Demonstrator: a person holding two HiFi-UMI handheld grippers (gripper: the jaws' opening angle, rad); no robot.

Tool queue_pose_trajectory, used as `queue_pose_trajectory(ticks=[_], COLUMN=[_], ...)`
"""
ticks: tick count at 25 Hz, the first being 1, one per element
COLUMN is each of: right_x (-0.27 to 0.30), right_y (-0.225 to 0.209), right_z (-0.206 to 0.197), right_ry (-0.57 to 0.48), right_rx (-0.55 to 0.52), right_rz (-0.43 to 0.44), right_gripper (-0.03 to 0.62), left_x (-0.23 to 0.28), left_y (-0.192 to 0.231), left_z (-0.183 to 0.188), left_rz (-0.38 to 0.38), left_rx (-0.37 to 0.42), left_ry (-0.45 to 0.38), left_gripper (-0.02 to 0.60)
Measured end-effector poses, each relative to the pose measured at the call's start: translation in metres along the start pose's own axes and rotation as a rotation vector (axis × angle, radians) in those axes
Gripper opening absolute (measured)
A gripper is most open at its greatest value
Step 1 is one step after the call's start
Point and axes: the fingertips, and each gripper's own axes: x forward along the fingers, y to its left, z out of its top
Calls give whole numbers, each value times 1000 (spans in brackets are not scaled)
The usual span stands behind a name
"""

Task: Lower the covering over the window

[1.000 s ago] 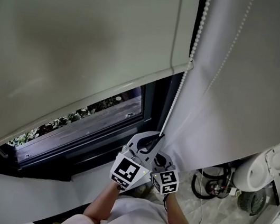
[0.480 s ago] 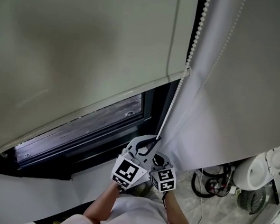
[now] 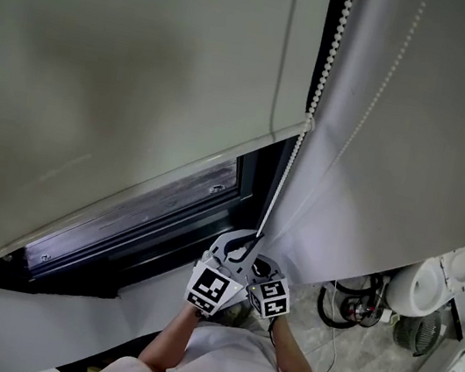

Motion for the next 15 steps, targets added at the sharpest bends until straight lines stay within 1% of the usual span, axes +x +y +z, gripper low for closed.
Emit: queue_pose_trajectory(ticks=[8, 11, 14, 15], right_x=[2, -2, -16, -23], right_y=[-2, 3, 7, 7], right_z=[-7, -7, 5, 12], right_ry=[13, 22, 0, -20], right_rx=[4, -22, -61, -63], right_rz=[-1, 0, -23, -29], right_gripper=[-3, 0, 9, 25], left_x=[-1, -1, -2, -2], left_y=[-4, -6, -9, -10], left_z=[-7, -6, -7, -7], left_rz=[-9, -13, -22, -24], left_rx=[2, 3, 9, 10], left_ry=[10, 7, 10, 10], left_gripper=[21, 21, 21, 21])
